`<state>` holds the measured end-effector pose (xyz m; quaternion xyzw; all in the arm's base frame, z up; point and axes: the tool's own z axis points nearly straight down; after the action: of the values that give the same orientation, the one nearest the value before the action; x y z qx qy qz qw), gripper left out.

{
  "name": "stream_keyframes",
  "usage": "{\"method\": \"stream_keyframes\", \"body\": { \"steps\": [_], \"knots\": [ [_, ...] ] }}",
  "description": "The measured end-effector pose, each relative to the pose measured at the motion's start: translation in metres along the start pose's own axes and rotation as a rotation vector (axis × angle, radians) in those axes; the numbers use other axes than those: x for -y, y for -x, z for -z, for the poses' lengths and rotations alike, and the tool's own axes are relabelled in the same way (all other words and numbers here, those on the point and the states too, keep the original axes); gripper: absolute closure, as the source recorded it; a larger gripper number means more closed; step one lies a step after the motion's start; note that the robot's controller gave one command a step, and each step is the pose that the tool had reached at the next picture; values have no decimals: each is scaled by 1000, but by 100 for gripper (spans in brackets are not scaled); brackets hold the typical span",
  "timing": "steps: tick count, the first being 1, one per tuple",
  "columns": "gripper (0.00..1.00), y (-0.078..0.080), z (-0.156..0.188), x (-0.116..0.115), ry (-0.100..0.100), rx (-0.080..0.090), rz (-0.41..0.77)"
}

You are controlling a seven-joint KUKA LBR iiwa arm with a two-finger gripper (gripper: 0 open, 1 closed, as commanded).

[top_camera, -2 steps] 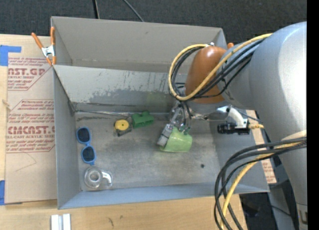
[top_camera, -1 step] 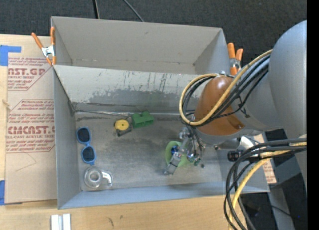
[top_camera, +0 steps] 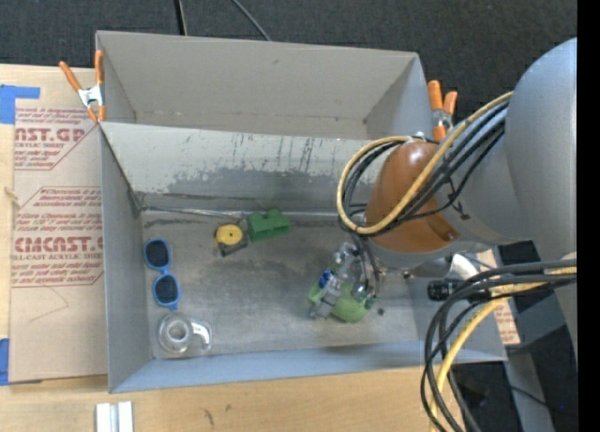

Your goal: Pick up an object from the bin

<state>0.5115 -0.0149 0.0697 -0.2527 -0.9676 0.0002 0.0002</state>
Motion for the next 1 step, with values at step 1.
{"method": "stream_keyframes", "body": {
  "steps": [1],
  "knots": [
    [100, 1, 96, -1, 4, 7, 1]
  ]
}}
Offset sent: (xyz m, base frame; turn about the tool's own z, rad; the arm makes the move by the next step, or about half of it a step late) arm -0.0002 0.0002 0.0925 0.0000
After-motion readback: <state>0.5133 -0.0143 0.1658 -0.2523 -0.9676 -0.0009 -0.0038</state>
